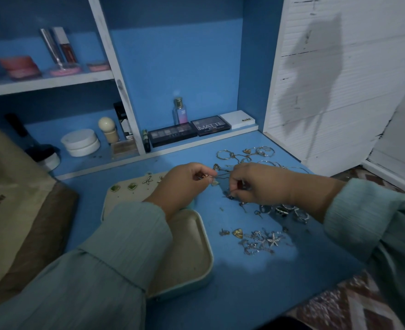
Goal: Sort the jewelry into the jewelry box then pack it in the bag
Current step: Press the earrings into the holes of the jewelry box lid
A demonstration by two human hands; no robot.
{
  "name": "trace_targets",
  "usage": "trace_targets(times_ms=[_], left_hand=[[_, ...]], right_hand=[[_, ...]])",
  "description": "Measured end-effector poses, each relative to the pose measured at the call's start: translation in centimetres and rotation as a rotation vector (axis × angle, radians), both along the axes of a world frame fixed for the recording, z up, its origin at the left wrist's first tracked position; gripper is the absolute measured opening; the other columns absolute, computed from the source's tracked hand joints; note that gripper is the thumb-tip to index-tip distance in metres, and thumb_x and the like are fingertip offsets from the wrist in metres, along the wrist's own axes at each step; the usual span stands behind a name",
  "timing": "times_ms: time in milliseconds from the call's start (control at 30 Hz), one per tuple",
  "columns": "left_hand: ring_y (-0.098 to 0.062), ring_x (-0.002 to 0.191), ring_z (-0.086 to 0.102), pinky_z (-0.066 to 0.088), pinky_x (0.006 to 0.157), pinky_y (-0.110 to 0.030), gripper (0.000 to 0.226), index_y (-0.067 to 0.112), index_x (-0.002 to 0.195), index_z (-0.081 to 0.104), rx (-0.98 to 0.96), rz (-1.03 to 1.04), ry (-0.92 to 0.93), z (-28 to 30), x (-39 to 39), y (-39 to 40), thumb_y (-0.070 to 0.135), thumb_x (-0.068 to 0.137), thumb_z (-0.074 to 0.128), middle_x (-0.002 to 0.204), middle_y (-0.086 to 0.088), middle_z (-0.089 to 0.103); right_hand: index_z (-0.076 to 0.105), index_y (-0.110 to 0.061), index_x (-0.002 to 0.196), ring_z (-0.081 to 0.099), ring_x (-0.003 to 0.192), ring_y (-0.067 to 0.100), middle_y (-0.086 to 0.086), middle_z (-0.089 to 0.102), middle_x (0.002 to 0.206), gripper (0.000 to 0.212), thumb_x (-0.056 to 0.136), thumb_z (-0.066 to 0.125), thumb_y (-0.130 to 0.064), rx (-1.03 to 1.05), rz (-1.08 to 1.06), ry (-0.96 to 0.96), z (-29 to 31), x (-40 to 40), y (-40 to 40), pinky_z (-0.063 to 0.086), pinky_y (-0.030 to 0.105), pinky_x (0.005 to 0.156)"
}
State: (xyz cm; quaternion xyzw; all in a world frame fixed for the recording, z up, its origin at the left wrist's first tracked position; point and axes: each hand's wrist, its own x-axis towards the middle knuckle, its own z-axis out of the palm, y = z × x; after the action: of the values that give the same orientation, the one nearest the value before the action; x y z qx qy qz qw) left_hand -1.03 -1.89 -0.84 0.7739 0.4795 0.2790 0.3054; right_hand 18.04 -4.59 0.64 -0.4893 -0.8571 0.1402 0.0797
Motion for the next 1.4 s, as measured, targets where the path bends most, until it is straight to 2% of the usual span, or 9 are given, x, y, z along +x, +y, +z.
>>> trace_targets(times_ms=[333,467,600,667,767,900,1133,1300,1400], left_hand=[[0.005,0.056,0.045,0.034,0.05,-0.002,0.009,0.028,0.089,0.066,-0.011,0.011,0.021,0.7,0.1,-0.3,0.02,0.09,0.06,0.068,0.017,0.053],[0.004,0.065,0.048,0.037,0.054,-0.002,0.012,0.03,0.086,0.064,-0.006,-0.005,0.064,0.9,0.2,-0.6,0.019,0.089,0.061,0.074,0.02,0.055],[0.002,0.068,0.05,0.034,0.057,-0.008,0.015,0.034,0.079,0.062,-0.014,-0.012,0.094,1.1,0.4,-0.9,0.022,0.087,0.062,0.076,0.019,0.057],[0.002,0.068,0.05,0.034,0.056,-0.005,0.014,0.034,0.08,0.064,0.006,-0.034,0.125,1.4,0.4,-1.2,0.022,0.087,0.063,0.077,0.021,0.057],[0.004,0.071,0.051,0.038,0.064,-0.009,0.018,0.038,0.079,0.061,0.027,-0.099,0.234,1.8,0.2,-1.9,0.022,0.087,0.062,0.081,0.021,0.056],[0.006,0.075,0.054,0.043,0.071,-0.016,0.023,0.044,0.075,0.056,0.055,-0.127,0.343,2.0,-0.3,-3.2,0.025,0.087,0.061,0.082,0.022,0.058],[-0.002,0.081,0.055,0.042,0.076,-0.02,0.021,0.039,0.08,0.057,0.102,-0.145,0.379,1.5,-1.1,-5.4,0.019,0.089,0.059,0.09,0.015,0.057],[0.002,0.082,0.052,0.038,0.071,-0.013,0.025,0.043,0.079,0.054,0.101,-0.101,0.331,0.8,-1.4,-6.0,0.021,0.09,0.057,0.083,0.025,0.053],[0.006,0.079,0.053,0.037,0.07,-0.011,0.025,0.043,0.077,0.055,0.046,-0.074,0.257,0.6,-1.4,-6.3,0.022,0.09,0.057,0.083,0.025,0.056]], right_hand=[[0.059,-0.023,0.081,0.047,0.065,-0.006,-0.018,0.051,0.079,0.009,0.086,0.061,-0.016,-0.081,-0.024,0.003,1.3,0.7,-0.8,0.036,0.003,0.062],[0.065,-0.02,0.085,0.052,0.073,0.0,-0.011,0.059,0.086,0.004,0.085,0.063,-0.017,-0.155,-0.024,-0.074,1.8,1.1,-1.5,0.042,0.011,0.072],[0.071,-0.016,0.088,0.05,0.069,-0.004,-0.016,0.053,0.078,0.008,0.083,0.066,-0.014,-0.177,-0.009,-0.104,1.7,1.8,-2.7,0.037,0.005,0.067],[0.073,-0.013,0.086,0.051,0.071,0.0,-0.013,0.052,0.077,0.009,0.08,0.068,-0.011,-0.149,0.038,-0.089,1.3,1.9,-3.2,0.043,0.016,0.072],[0.075,-0.014,0.088,0.052,0.088,0.011,-0.006,0.051,0.087,0.011,0.079,0.07,-0.012,-0.07,0.071,-0.107,0.5,2.1,-3.6,0.045,0.028,0.083],[0.074,-0.019,0.096,0.045,0.103,0.011,-0.008,0.045,0.092,0.015,0.082,0.069,-0.019,-0.017,0.051,-0.12,0.3,2.3,-4.1,0.04,0.025,0.088],[0.074,-0.018,0.097,0.045,0.078,-0.008,-0.019,0.045,0.083,0.015,0.083,0.068,-0.015,-0.023,0.036,0.033,0.9,3.5,-5.4,0.03,0.002,0.073],[0.074,-0.013,0.096,0.05,0.077,-0.009,-0.015,0.054,0.081,0.016,0.081,0.071,-0.016,-0.08,0.114,0.076,0.3,3.8,-6.6,0.034,0.003,0.073],[0.074,-0.017,0.094,0.051,0.081,-0.004,-0.008,0.061,0.086,0.015,0.079,0.073,-0.018,-0.073,0.1,0.033,-0.3,3.8,-7.1,0.04,0.013,0.078]])
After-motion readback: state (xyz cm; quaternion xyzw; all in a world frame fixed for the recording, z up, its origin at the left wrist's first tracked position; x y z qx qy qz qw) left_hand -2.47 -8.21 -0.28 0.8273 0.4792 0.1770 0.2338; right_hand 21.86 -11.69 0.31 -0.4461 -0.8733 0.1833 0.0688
